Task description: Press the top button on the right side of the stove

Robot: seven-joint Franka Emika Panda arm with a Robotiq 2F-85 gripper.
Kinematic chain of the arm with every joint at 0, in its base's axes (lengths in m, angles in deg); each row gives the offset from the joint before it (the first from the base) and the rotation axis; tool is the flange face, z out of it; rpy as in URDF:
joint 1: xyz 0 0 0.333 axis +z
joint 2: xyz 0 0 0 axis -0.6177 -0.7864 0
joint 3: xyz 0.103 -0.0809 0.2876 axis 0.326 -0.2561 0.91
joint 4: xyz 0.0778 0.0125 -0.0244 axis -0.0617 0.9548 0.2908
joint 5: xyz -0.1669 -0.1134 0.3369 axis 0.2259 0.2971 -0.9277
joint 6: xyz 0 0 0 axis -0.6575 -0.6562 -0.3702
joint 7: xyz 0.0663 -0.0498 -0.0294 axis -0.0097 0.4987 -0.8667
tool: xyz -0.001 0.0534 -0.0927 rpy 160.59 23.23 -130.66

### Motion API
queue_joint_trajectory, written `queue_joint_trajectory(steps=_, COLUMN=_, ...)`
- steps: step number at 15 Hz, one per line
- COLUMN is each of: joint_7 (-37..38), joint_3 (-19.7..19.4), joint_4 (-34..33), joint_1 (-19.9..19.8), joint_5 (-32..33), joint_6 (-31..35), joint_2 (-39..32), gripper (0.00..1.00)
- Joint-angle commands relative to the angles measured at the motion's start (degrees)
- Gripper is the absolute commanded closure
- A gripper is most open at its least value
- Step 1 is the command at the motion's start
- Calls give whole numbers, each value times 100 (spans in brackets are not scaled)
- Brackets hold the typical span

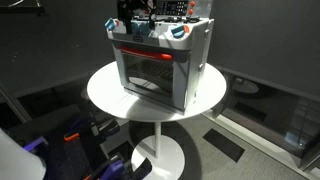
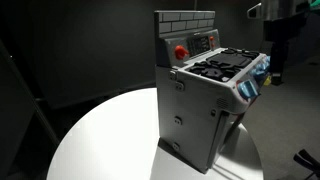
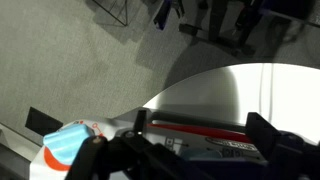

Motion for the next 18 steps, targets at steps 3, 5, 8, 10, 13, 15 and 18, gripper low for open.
queue_joint_trajectory(steps=3, joint_7=18, joint_3=-113, joint_4=-15, joint_1=121, joint_5=18, joint_6=-15, joint_2=-6, gripper=0)
queue_joint_trajectory(steps=5, joint_7=18, joint_3=-113, joint_4=-15, joint_1=121, joint_5=18, joint_6=-15, joint_2=-6, gripper=0)
queue_joint_trajectory(steps=8, joint_7=15, joint_3=-126, joint_4=-15, joint_1=140, joint_5=20, joint_6=-66, joint_2=86, gripper=0)
queue_joint_trajectory(steps=10, joint_7=40, joint_3=-133, joint_4=-30, joint_1=148, joint_5=33, joint_6=-112, joint_2=158, gripper=0)
queue_joint_trajectory(steps=13, joint_7=98, joint_3=-155, joint_4=-119, joint_1=138, joint_5=50, joint_6=-217, joint_2=249, gripper=0)
queue_joint_trajectory(steps=15, joint_7=153, joint_3=-169, joint_4=-182, joint_1=120, joint_5=75, joint_6=-228, joint_2=297, gripper=0)
queue_joint_trajectory(steps=18, joint_7=293, joint_3=-205, joint_4=-324, joint_1=78, joint_5=138, joint_6=-128, joint_2=305, gripper=0)
